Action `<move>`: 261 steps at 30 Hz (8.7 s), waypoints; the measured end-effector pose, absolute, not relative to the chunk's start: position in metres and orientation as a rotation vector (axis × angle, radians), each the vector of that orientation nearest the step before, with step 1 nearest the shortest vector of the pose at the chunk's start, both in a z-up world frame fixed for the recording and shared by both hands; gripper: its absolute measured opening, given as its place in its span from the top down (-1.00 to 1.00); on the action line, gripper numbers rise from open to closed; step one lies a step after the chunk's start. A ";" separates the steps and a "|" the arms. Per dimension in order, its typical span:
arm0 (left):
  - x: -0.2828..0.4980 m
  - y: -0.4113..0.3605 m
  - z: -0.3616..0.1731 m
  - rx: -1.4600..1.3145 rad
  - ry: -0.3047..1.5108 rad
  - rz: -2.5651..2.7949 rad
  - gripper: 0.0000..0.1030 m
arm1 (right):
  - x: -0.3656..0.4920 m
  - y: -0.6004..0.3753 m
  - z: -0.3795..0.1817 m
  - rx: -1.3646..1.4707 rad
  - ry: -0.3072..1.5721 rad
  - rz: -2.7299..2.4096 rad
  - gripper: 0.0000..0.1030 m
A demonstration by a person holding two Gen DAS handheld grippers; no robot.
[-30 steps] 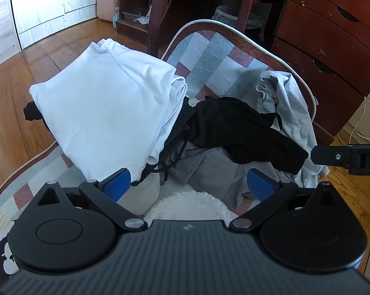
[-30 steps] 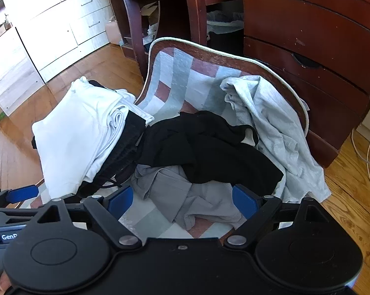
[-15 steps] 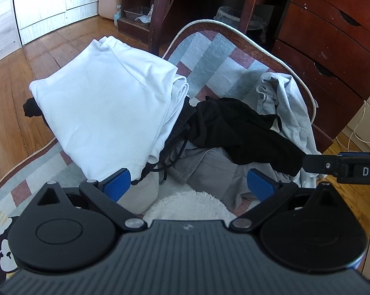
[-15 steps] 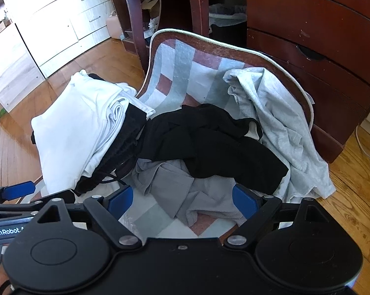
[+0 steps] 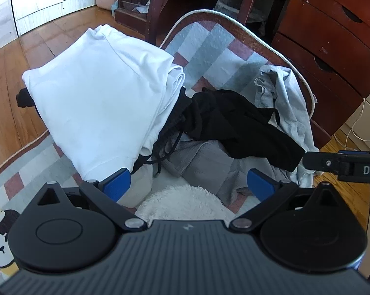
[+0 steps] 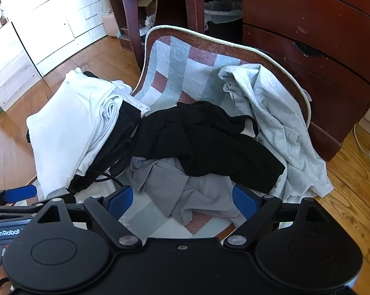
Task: Fold clothes
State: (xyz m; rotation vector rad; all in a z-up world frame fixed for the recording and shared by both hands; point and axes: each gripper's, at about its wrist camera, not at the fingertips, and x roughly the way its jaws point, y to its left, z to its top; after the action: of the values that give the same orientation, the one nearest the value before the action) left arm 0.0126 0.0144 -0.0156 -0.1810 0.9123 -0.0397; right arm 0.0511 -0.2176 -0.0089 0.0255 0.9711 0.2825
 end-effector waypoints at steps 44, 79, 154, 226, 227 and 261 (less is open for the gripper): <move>0.063 0.056 -0.088 -0.298 0.764 -0.060 -0.87 | 0.185 -0.168 -0.206 -0.223 0.873 0.351 -0.37; 0.064 0.070 -0.034 -0.855 0.557 -0.448 -0.60 | 0.061 -0.188 0.043 0.173 0.383 0.804 0.77; -0.395 0.396 -0.169 -0.720 0.828 0.704 -0.21 | -0.067 0.258 -0.202 -0.460 0.944 1.070 0.38; -0.503 0.422 -0.205 -0.859 0.463 1.497 0.79 | -0.212 0.245 -0.204 -0.598 0.824 1.654 0.10; -0.506 0.420 -0.206 -0.874 0.445 1.495 0.79 | -0.213 0.248 -0.208 -0.588 0.852 1.659 0.08; -0.421 0.391 -0.150 -0.506 0.620 0.881 0.70 | -0.116 0.289 -0.160 -0.597 0.478 1.031 0.47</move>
State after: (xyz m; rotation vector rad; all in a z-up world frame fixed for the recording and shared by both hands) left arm -0.4214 0.3909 -0.1499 -0.5059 0.6203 0.8813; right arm -0.1164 0.2887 -0.1597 -0.5974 0.4776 1.0311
